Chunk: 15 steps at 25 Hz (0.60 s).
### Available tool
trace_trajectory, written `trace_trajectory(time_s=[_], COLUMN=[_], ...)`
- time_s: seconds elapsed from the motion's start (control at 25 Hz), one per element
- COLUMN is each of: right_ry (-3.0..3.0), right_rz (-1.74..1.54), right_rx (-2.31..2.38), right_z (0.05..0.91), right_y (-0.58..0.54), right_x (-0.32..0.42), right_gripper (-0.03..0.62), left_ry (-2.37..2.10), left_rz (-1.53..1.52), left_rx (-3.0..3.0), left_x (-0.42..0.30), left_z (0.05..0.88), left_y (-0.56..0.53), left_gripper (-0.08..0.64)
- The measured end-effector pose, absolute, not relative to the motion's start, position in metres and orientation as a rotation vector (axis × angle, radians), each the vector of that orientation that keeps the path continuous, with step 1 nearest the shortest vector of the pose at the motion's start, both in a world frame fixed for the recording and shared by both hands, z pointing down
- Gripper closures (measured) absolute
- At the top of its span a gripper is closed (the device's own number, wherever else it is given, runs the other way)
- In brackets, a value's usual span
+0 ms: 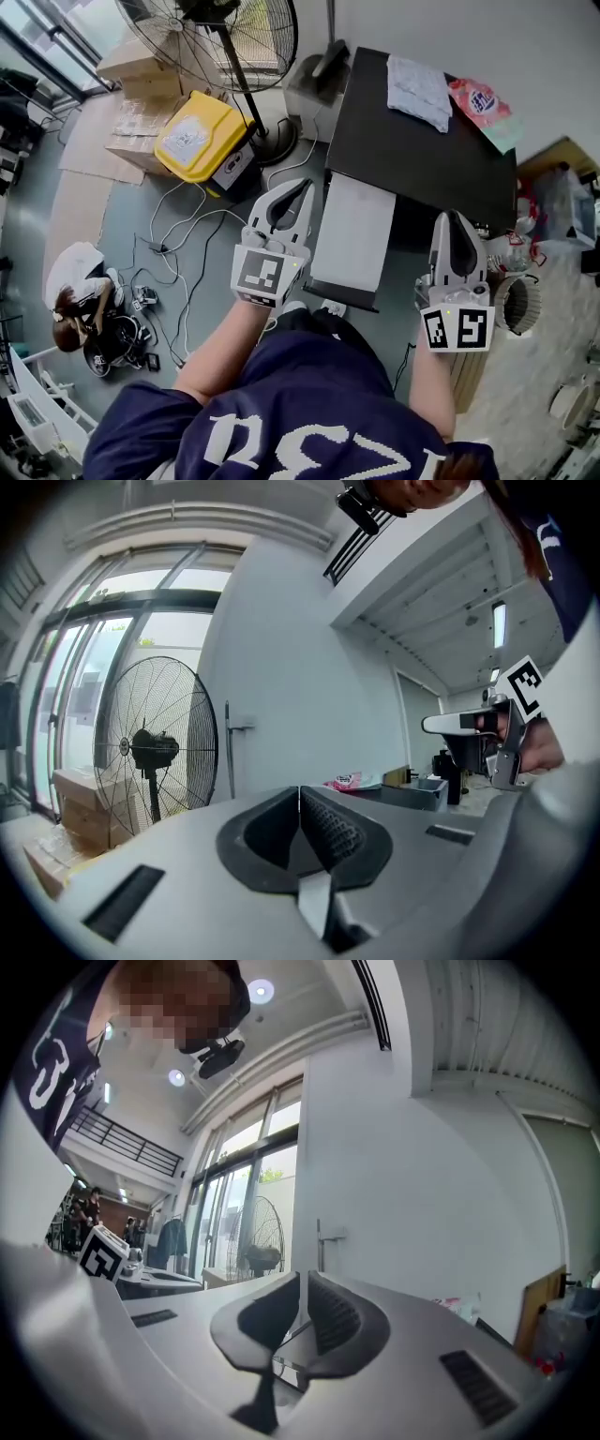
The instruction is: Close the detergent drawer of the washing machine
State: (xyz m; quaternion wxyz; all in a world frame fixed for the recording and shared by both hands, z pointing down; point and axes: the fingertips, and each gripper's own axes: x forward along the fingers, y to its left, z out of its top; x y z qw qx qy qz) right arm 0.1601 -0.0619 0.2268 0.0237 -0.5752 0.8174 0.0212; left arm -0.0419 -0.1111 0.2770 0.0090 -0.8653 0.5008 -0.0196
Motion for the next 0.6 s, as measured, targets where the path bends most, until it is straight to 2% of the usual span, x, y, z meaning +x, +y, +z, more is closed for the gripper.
trace_trajectory(time_s=[0.12,0.16,0.36,0.48,0.6], right_ry=[2.529,2.527,2.510,2.492,2.491], right_rz=[0.031,0.017,-0.054,-0.090,-0.124], right_rx=[-1.780,-1.787,-1.825,-1.847,-1.864], right_z=[0.235,0.239,0.257,0.264,0.272], right_y=[-0.073,-0.076,-0.088,-0.092,-0.093], right_x=[0.167,0.168,0.171,0.171,0.170], right_gripper=[0.545,0.524,0.515,0.554,0.563], left_ry=[1.563,1.559,1.487,1.474,1.470], left_rz=[-0.173,-0.198,-0.152,-0.231,-0.247], left_rx=[-2.760,-2.774,-2.829,-2.856,-2.873], left_x=[-0.036,-0.034,-0.028,-0.033,-0.038], left_z=[0.292,0.296,0.312,0.326,0.333], left_y=[-0.116,-0.118,-0.130,-0.135,-0.138], left_gripper=[0.538,0.538,0.537,0.537,0.535])
